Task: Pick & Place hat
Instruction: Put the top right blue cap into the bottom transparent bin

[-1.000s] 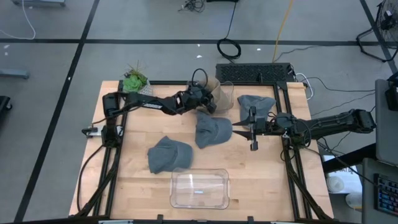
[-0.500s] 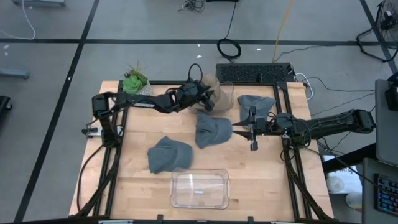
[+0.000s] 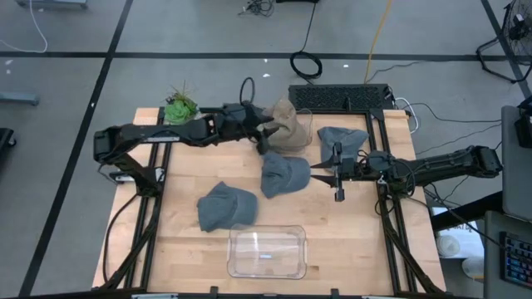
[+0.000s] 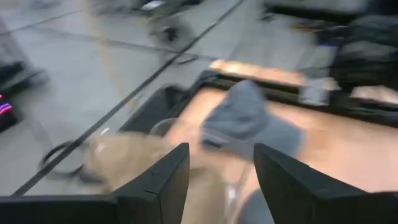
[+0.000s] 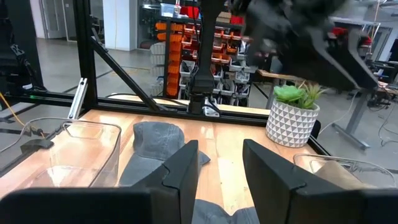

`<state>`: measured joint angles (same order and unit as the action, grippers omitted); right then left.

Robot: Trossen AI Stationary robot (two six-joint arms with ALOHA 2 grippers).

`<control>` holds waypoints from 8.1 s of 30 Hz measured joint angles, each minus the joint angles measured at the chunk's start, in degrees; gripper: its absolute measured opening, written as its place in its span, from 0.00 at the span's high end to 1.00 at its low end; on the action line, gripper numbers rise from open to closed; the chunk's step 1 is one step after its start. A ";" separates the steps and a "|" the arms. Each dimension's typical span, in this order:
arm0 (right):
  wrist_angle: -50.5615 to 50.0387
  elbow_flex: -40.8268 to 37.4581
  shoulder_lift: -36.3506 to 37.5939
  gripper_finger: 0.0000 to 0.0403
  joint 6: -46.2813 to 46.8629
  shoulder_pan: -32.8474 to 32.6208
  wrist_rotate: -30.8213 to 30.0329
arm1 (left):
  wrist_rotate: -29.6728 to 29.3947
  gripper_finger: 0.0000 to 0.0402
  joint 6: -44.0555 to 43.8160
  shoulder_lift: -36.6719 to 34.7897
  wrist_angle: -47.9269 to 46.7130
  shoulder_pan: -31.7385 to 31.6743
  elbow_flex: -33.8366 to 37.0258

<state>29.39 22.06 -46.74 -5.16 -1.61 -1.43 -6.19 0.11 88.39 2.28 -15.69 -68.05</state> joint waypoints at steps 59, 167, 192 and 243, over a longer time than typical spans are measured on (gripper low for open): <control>-61.73 33.14 -35.61 0.37 9.07 43.07 3.07 | 13.65 0.52 -6.51 -60.12 9.90 4.70 51.51; -89.68 30.93 -21.42 0.54 30.49 13.88 -8.81 | 13.61 0.52 -6.45 -59.97 9.94 4.68 51.48; -92.19 30.93 -40.30 0.66 26.87 13.90 -8.73 | 13.61 0.52 -6.41 -59.96 9.97 4.69 51.47; -37.60 25.11 -12.06 1.00 -4.22 -6.03 -19.73 | 13.90 0.52 -17.49 -59.53 19.06 4.88 51.47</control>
<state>-8.21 47.18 -58.80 -9.38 -7.64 -21.16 7.72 -17.38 28.86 21.34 -10.81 -16.58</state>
